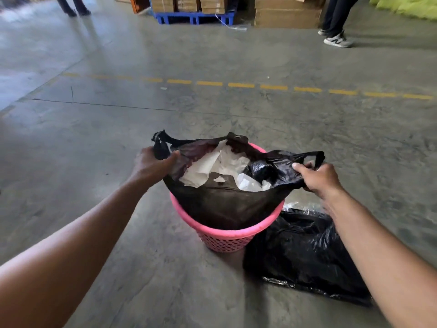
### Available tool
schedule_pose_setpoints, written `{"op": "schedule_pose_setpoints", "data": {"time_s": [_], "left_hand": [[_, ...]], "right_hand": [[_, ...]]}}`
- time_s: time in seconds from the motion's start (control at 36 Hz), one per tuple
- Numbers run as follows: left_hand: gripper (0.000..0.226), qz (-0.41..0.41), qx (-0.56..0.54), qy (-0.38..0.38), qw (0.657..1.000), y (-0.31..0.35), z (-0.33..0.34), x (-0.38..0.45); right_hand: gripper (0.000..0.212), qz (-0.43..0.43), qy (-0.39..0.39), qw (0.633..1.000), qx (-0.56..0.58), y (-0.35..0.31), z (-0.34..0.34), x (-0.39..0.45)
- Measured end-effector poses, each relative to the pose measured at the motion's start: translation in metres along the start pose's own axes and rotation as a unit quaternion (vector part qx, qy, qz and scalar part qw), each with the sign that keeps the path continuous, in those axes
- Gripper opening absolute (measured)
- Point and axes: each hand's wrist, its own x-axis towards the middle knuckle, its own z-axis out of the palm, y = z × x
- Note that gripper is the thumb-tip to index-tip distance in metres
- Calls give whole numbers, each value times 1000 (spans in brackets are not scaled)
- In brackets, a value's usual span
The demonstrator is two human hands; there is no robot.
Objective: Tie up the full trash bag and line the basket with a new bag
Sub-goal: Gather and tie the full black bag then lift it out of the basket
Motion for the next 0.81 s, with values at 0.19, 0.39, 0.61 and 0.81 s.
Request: {"op": "schedule_pose_setpoints", "data": {"time_s": [0.19, 0.39, 0.61, 0.81], "left_hand": [[25, -80, -198, -49, 976, 53, -38, 40], [21, -86, -266, -190, 941, 36, -37, 17], [20, 164, -178, 24, 970, 39, 4, -7], [22, 216, -248, -75, 941, 56, 24, -19]], "right_hand": [[27, 78, -123, 972, 186, -64, -41, 26], [27, -46, -286, 939, 186, -76, -27, -14], [48, -326, -234, 895, -193, -80, 116, -41], [43, -267, -342, 812, -389, -28, 186, -53]]}}
